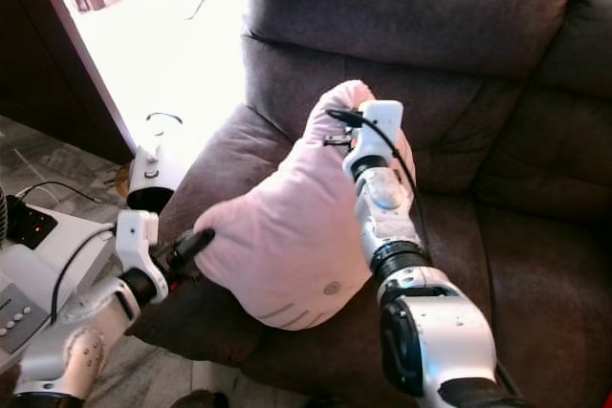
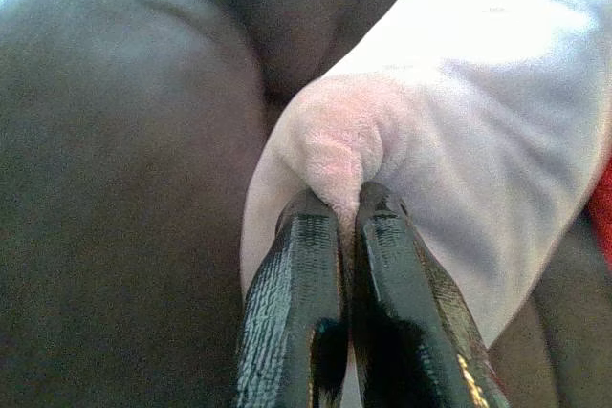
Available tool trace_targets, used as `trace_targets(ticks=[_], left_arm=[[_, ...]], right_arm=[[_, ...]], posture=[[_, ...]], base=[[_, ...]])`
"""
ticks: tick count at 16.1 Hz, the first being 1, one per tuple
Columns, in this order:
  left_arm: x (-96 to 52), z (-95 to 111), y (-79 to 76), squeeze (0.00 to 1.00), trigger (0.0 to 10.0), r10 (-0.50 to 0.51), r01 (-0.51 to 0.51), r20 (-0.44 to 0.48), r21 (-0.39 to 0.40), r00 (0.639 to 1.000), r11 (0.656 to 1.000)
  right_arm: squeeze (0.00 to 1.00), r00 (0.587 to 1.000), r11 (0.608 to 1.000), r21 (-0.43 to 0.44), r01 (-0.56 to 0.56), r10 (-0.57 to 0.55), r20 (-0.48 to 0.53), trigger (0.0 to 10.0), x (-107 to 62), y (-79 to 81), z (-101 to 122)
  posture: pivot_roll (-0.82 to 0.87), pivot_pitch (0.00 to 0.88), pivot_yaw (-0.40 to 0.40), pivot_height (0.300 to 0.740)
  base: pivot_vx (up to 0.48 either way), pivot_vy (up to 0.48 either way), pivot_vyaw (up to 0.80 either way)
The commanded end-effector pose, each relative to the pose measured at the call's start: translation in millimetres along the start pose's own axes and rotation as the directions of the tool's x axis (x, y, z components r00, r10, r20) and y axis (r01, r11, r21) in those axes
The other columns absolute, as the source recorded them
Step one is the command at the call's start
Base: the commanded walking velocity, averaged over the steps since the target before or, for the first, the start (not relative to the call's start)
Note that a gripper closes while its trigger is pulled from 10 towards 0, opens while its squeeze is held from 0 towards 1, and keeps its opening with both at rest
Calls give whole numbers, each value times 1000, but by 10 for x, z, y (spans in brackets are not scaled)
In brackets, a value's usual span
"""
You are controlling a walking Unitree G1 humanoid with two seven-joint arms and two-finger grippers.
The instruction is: Move the pillow to the sofa from floor
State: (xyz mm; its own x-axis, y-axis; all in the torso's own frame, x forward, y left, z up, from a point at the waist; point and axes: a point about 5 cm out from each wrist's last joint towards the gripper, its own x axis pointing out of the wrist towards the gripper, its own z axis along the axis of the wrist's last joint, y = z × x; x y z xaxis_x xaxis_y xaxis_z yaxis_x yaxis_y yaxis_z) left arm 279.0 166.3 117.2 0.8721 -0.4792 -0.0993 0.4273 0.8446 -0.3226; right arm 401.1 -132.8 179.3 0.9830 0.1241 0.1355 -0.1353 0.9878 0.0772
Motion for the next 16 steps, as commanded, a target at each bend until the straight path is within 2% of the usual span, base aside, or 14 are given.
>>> trace_targets(ticks=[1, 3, 6, 9, 10, 11, 16], left_arm=[[-14, 355, -143, 0, 0, -99, 93, 121, 57, 988, 994], [-40, 508, -295, 0, 0, -190, 177, 148, 102, 970, 979], [-126, 629, -553, 0, 0, -323, 305, 139, 136, 936, 943], [-165, 593, -573, 0, 0, -311, 295, 94, 158, 946, 943], [-174, 588, -588, 0, 3529, -318, 302, 84, 159, 945, 940], [-185, 569, -623, 0, 10000, -338, 325, 65, 164, 939, 932], [-168, 514, -725, 0, 10000, -360, 352, 37, 148, 932, 924]], right_arm=[[0, 1000, 1000, -1, -11, 11, 9, 10000, 54, 30, 89], [0, 999, 1000, -1, -16, 17, 29, 10000, 103, 53, 190], [0, 999, 1000, 3, -31, 31, 40, 10000, 138, 123, 247], [0, 999, 999, 11, -46, 46, 16, 10000, 127, 198, 180], [0, 999, 999, 15, -50, 49, 14, 10000, 126, 210, 174], [0, 999, 999, 17, -52, 51, 13, 10000, 127, 222, 172], [0, 992, 992, 30, -124, 124, 14, 10000, 163, 366, 221]], posture=[[194, 132, -72, 718], [198, 128, -74, 718], [208, 127, -76, 718], [222, 132, -78, 718], [222, 132, -78, 718], [225, 135, -78, 718], [233, 139, -80, 718]], base=[[0, 0, 0], [0, 0, 0], [0, 0, 0], [0, 0, 0], [0, 0, 0], [0, 0, 0], [0, 0, 0]])
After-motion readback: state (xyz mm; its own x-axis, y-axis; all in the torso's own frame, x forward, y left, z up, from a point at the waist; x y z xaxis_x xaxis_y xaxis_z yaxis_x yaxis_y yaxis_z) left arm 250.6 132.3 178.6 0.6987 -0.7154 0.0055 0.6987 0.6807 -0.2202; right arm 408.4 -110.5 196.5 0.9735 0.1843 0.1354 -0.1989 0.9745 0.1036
